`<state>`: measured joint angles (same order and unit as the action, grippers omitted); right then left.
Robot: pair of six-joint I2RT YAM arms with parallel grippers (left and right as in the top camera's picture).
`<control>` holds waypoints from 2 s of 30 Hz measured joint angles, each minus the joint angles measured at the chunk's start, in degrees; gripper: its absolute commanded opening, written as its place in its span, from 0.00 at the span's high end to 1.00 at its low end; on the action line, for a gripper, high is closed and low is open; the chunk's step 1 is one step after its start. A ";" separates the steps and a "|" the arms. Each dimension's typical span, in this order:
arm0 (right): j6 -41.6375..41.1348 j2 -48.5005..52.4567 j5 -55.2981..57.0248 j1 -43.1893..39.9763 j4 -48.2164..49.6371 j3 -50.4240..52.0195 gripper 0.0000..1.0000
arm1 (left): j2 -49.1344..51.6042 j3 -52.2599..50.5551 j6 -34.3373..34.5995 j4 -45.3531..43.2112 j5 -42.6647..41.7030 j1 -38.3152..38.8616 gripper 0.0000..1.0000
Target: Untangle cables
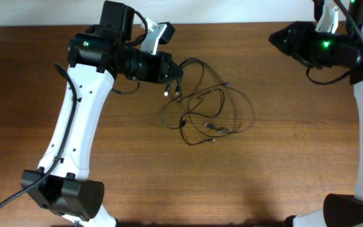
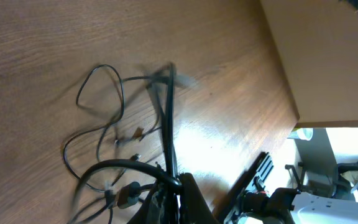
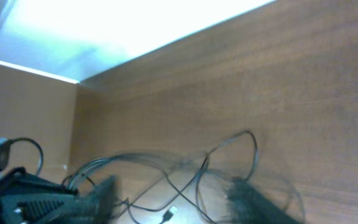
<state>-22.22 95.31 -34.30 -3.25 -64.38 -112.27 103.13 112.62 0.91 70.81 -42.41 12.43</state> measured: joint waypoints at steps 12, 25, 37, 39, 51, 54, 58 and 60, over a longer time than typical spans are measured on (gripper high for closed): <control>1.66 0.00 0.46 11.87 -2.62 0.00 0.18 | 0.00 0.00 3.54 0.09 -0.63 0.00 0.55; 3.28 0.33 14.01 12.24 -11.13 0.00 0.15 | 0.00 0.04 2.97 7.98 20.79 0.61 0.12; 3.78 0.44 29.38 4.66 -17.33 0.00 0.14 | 1.88 -18.80 8.63 -12.00 28.35 12.79 0.17; 3.85 0.44 29.66 2.47 -18.16 0.00 0.14 | 3.37 -20.28 12.31 -13.33 31.71 15.58 0.24; 4.20 1.40 29.79 2.38 -16.35 6.75 0.14 | 18.16 -20.76 18.69 -13.60 39.78 20.31 0.73; 4.20 1.40 29.79 2.38 -16.33 6.86 0.14 | 20.50 -20.87 19.41 -13.55 39.91 21.22 1.00; 4.17 1.40 29.79 2.38 -16.20 6.93 0.14 | 21.09 -20.83 19.98 -13.16 39.93 21.29 1.00; 4.22 1.40 29.79 2.38 -15.93 6.99 0.14 | 21.09 -18.14 19.96 -8.74 39.93 21.31 1.00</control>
<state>-18.00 96.71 -4.51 -0.86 -80.31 -105.27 124.22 94.48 20.86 62.06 -2.48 33.74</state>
